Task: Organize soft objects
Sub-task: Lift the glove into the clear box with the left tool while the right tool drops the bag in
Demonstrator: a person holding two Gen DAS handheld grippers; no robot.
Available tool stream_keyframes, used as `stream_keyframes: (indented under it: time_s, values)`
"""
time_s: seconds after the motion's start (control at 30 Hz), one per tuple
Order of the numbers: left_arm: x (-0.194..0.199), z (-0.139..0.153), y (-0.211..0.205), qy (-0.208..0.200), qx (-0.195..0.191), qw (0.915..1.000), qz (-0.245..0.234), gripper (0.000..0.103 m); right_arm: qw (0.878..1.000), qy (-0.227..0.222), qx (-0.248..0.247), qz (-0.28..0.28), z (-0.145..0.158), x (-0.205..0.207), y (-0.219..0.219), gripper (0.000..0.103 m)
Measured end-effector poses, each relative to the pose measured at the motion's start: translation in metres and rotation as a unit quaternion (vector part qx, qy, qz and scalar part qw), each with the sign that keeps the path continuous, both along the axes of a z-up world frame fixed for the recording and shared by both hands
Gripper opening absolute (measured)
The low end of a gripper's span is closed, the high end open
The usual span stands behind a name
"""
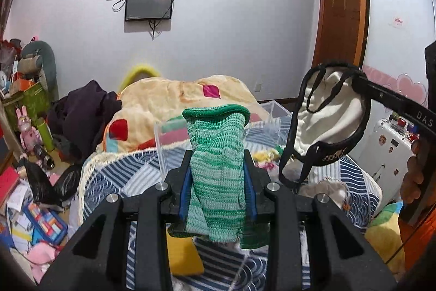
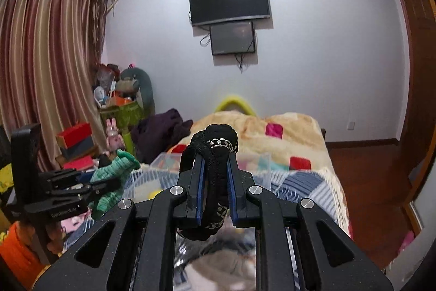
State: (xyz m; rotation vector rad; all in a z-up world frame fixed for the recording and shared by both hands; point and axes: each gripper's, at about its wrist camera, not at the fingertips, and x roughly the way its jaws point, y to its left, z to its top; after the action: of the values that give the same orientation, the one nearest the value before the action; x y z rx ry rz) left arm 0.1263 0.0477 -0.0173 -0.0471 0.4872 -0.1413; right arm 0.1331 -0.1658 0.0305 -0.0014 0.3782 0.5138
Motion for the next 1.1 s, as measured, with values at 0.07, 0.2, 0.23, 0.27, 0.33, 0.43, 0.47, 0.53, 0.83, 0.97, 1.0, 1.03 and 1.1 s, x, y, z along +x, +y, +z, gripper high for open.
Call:
stream_keyframes:
  time_s: [0.07, 0.2, 0.23, 0.27, 0.33, 0.43, 0.47, 0.53, 0.83, 0.97, 1.0, 1.03, 1.1]
  values:
    - [0.01, 0.002, 0.001, 0.001, -0.001, 1.0, -0.005, 0.033, 1.0, -0.003, 0.002, -0.004, 0.002, 0.006, 0.003, 0.013]
    - [0.034, 0.002, 0.001, 0.008, -0.008, 0.9999, -0.012, 0.033, 1.0, 0.001, -0.001, -0.005, -0.001, 0.02, 0.011, 0.013]
    - [0.038, 0.0, 0.001, 0.01, -0.009, 0.9998, -0.014, 0.033, 1.0, 0.005, -0.005, -0.006, -0.004, 0.025, 0.014, 0.013]
    - [0.043, -0.001, 0.001, 0.014, -0.011, 0.9997, -0.015, 0.033, 1.0, 0.01, -0.01, -0.005, -0.007, 0.029, 0.018, 0.013]
    - [0.056, -0.007, -0.001, 0.026, -0.017, 0.9993, -0.02, 0.033, 1.0, 0.023, -0.017, -0.002, -0.016, 0.036, 0.022, 0.013]
    - [0.073, -0.017, -0.006, 0.042, -0.019, 0.9986, -0.024, 0.033, 0.999, 0.044, -0.029, 0.008, -0.028, 0.046, 0.025, 0.013]
    - [0.077, -0.02, -0.007, 0.047, -0.02, 0.9984, -0.025, 0.033, 0.998, 0.055, -0.036, 0.011, -0.035, 0.049, 0.029, 0.013]
    - [0.089, -0.029, -0.013, 0.062, -0.022, 0.9974, -0.03, 0.033, 0.996, 0.07, -0.045, 0.015, -0.042, 0.055, 0.031, 0.013]
    - [0.117, -0.05, -0.025, 0.107, -0.018, 0.9938, -0.026, 0.033, 0.986, 0.135, -0.092, 0.037, -0.068, 0.071, 0.039, 0.013]
    - [0.117, -0.052, -0.022, 0.115, -0.021, 0.9929, -0.022, 0.045, 0.982, 0.155, -0.099, 0.035, -0.073, 0.076, 0.036, 0.014]
    - [0.115, -0.052, -0.022, 0.115, -0.022, 0.9929, -0.022, 0.048, 0.982, 0.157, -0.1, 0.034, -0.074, 0.077, 0.036, 0.016]
    - [0.114, -0.051, -0.021, 0.113, -0.022, 0.9931, -0.022, 0.053, 0.981, 0.161, -0.102, 0.035, -0.074, 0.076, 0.034, 0.018]
    - [0.107, -0.046, -0.02, 0.106, -0.022, 0.9939, -0.022, 0.058, 0.981, 0.16, -0.101, 0.031, -0.072, 0.075, 0.032, 0.033]
